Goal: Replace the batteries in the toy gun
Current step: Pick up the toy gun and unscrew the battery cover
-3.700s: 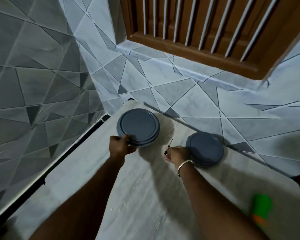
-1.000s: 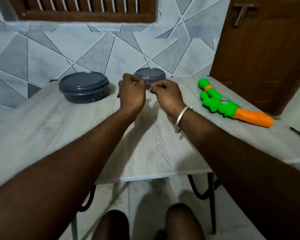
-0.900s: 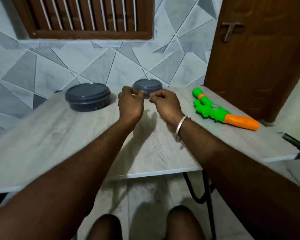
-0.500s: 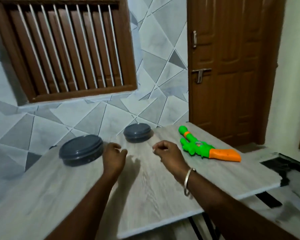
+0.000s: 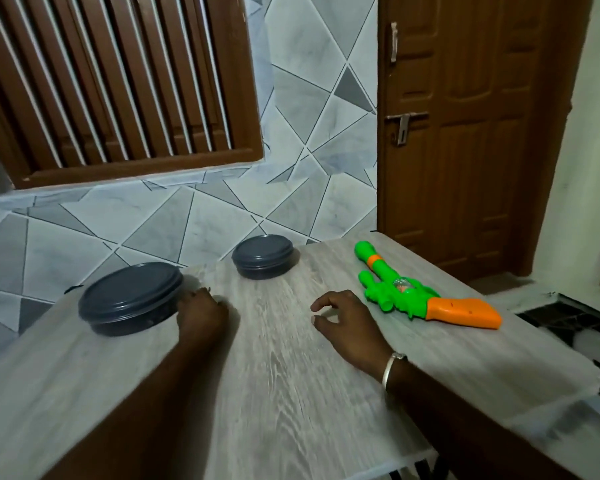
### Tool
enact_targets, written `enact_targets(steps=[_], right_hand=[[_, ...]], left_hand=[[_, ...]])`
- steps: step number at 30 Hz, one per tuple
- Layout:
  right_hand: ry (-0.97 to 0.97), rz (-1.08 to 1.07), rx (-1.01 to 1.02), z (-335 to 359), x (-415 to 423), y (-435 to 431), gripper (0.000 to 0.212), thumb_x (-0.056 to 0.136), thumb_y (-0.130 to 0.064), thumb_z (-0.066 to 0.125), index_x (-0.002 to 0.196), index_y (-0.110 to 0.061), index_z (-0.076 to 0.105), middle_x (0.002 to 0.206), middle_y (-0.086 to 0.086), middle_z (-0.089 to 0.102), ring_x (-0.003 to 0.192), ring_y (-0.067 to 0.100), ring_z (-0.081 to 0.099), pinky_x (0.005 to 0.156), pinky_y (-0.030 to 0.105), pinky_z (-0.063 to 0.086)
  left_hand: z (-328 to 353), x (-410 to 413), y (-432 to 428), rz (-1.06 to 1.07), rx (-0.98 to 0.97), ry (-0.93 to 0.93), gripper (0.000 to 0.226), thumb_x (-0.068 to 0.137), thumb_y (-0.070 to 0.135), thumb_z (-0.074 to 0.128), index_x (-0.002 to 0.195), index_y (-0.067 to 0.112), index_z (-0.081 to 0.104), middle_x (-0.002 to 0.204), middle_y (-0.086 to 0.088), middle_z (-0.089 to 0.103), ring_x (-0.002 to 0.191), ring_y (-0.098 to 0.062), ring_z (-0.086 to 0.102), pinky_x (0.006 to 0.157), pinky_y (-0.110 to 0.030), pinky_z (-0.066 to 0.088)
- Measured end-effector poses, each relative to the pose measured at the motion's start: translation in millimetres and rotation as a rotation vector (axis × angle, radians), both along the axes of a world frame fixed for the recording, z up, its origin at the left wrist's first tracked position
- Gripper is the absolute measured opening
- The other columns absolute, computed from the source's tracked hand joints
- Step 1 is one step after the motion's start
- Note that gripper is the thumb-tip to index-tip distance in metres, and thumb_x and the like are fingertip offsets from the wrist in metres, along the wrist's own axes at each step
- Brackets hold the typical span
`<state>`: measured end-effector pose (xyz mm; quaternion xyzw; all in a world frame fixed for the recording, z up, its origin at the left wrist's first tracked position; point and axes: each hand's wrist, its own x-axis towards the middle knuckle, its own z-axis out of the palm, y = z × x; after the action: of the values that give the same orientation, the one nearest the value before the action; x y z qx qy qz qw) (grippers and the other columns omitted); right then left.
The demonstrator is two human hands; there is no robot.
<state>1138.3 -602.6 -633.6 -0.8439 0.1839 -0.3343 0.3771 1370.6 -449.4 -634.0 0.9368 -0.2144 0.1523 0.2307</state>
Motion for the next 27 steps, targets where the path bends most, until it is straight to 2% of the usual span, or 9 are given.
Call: enact_targets(steps=[3, 5, 10, 13, 16, 19, 23, 27], right_hand=[[0.007, 0.014, 0.007, -9, 1, -5, 0.011, 0.085, -0.019, 0.071, 0.094, -0.022, 0.068, 0.104, -0.002, 0.054, 0.088, 0.002, 0.058, 0.074, 0.002, 0.038], [0.004, 0.005, 0.021, -16, 2, -11, 0.011, 0.084, -0.017, 0.072, 0.093, -0.022, 0.068, 0.103, -0.003, 0.054, 0.087, 0.001, 0.059, 0.074, 0.004, 0.038], [-0.015, -0.003, 0.071, -20, 4, -14, 0.011, 0.083, -0.017, 0.072, 0.093, -0.020, 0.070, 0.104, 0.000, 0.056, 0.087, 0.001, 0.060, 0.077, 0.003, 0.039], [-0.036, -0.010, 0.099, -20, 4, -13, 0.010, 0.083, -0.016, 0.072, 0.092, -0.018, 0.070, 0.104, 0.002, 0.055, 0.087, 0.003, 0.059, 0.076, 0.001, 0.038], [-0.062, -0.023, 0.106, -18, 1, -11, 0.010, 0.083, -0.014, 0.072, 0.092, -0.016, 0.071, 0.103, 0.002, 0.055, 0.081, -0.001, 0.056, 0.074, 0.001, 0.038], [-0.140, -0.070, 0.092, -11, -3, -12, 0.010, 0.081, -0.010, 0.071, 0.090, -0.015, 0.071, 0.098, 0.000, 0.054, 0.078, 0.005, 0.057, 0.071, 0.002, 0.038], [-0.245, -0.148, 0.090, 1, -16, -15, 0.014, 0.079, -0.009, 0.070, 0.087, -0.021, 0.071, 0.095, -0.004, 0.053, 0.087, 0.012, 0.056, 0.075, 0.012, 0.043], [-0.345, -0.203, 0.095, 11, -35, -20, 0.014, 0.077, -0.014, 0.066, 0.087, -0.024, 0.071, 0.099, -0.005, 0.055, 0.095, 0.013, 0.057, 0.084, 0.034, 0.051]], left_hand=[[-8, 9, -4, 0.059, 0.145, -0.056, 0.028, 0.097, 0.019, 0.048, 0.109, 0.001, 0.066, 0.111, -0.018, 0.069, 0.106, -0.036, 0.062, 0.095, -0.035, 0.042], [-13, 17, -8, 0.100, 0.164, -0.068, 0.026, 0.096, 0.018, 0.050, 0.107, 0.002, 0.068, 0.110, -0.020, 0.068, 0.107, -0.037, 0.060, 0.096, -0.035, 0.041], [-13, 30, -11, 0.170, 0.110, 0.002, 0.026, 0.097, 0.017, 0.056, 0.105, -0.005, 0.066, 0.115, -0.029, 0.063, 0.113, -0.045, 0.054, 0.095, -0.043, 0.045], [-12, 32, -13, 0.158, 0.062, 0.006, 0.029, 0.093, 0.023, 0.064, 0.097, -0.006, 0.067, 0.103, -0.030, 0.067, 0.103, -0.046, 0.060, 0.089, -0.044, 0.050], [-9, 23, -13, 0.129, -0.034, 0.021, 0.034, 0.088, 0.032, 0.069, 0.087, -0.002, 0.068, 0.086, -0.025, 0.068, 0.087, -0.045, 0.066, 0.077, -0.044, 0.057], [-4, 2, -20, 0.002, -0.195, 0.068, 0.025, 0.089, 0.025, 0.071, 0.089, 0.001, 0.069, 0.084, -0.024, 0.069, 0.084, -0.043, 0.067, 0.074, -0.044, 0.055], [12, -47, -43, -0.145, -0.371, 0.102, 0.014, 0.089, 0.019, 0.066, 0.096, 0.007, 0.069, 0.096, -0.018, 0.071, 0.096, -0.039, 0.065, 0.084, -0.043, 0.049], [27, -98, -66, -0.323, -0.493, 0.196, 0.018, 0.079, 0.031, 0.059, 0.082, 0.016, 0.070, 0.080, -0.008, 0.074, 0.083, -0.034, 0.071, 0.086, -0.045, 0.057]])
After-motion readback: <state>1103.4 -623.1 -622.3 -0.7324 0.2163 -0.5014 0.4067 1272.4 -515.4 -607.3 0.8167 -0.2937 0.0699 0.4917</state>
